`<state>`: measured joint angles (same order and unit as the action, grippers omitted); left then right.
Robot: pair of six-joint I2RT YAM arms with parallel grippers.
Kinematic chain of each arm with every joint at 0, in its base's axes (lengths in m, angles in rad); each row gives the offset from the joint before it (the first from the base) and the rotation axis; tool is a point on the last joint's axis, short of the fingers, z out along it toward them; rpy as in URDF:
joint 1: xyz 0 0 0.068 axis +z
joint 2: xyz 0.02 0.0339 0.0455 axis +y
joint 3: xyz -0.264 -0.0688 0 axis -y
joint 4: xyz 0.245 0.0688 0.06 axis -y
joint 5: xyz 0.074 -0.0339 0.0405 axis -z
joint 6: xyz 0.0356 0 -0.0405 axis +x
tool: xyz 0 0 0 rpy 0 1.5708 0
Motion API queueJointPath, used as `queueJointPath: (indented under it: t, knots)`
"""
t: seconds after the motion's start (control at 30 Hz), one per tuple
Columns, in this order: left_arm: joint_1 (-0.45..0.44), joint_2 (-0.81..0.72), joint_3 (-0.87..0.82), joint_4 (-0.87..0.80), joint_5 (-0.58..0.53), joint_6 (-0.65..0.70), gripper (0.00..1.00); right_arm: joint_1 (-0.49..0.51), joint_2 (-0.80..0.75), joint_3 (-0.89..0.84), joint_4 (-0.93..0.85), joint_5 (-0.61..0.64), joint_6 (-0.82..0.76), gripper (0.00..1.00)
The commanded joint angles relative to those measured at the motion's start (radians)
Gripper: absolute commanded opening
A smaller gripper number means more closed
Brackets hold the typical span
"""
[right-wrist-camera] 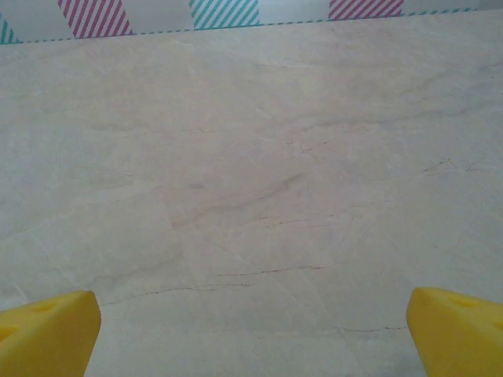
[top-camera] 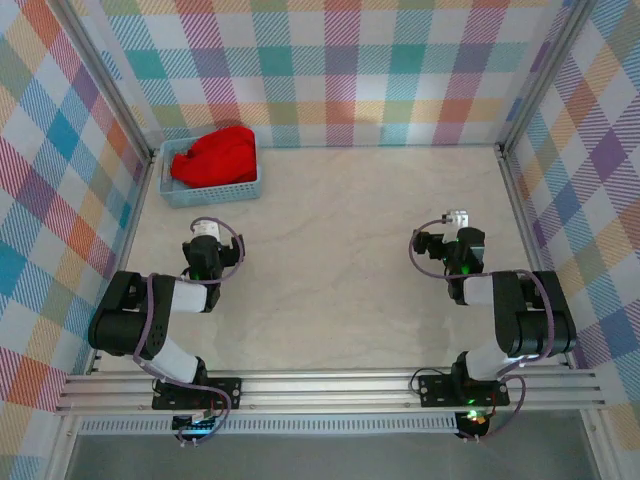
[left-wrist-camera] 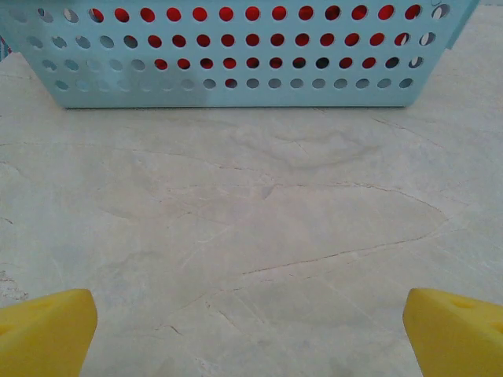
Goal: Fold the inside-out t-shirt
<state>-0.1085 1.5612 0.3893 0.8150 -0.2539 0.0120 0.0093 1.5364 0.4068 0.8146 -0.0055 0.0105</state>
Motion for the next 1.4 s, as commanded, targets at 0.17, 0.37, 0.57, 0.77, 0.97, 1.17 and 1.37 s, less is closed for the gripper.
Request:
queueJointPath:
  t: [0.17,0.37,0.57,0.77,0.97,1.17,1.37]
  knots:
    - [0.012,0.0,0.014,0.021,0.007,-0.012,1.0,-0.006,-0.001,0.004,0.02,-0.029,-0.003,1.0]
    - [0.011,0.0,0.014,0.021,0.007,-0.012,1.0,-0.008,-0.001,0.004,0.018,-0.03,-0.003,1.0]
    - [0.012,0.0,0.014,0.021,0.006,-0.012,1.0,-0.006,0.0,0.004,0.018,-0.029,-0.004,1.0]
    - [0.011,0.001,0.015,0.021,0.007,-0.012,1.0,-0.005,0.001,0.006,0.018,-0.03,-0.004,1.0]
    - [0.011,-0.002,0.007,0.029,0.006,-0.01,1.0,-0.005,-0.002,0.002,0.021,-0.03,-0.004,1.0]
    - [-0.072,-0.109,-0.1,0.152,-0.102,0.055,1.0,0.005,-0.074,-0.049,0.056,-0.08,-0.038,1.0]
    - [-0.132,-0.487,-0.058,-0.261,-0.209,-0.051,1.0,0.023,-0.348,-0.072,-0.144,-0.073,-0.016,1.0]
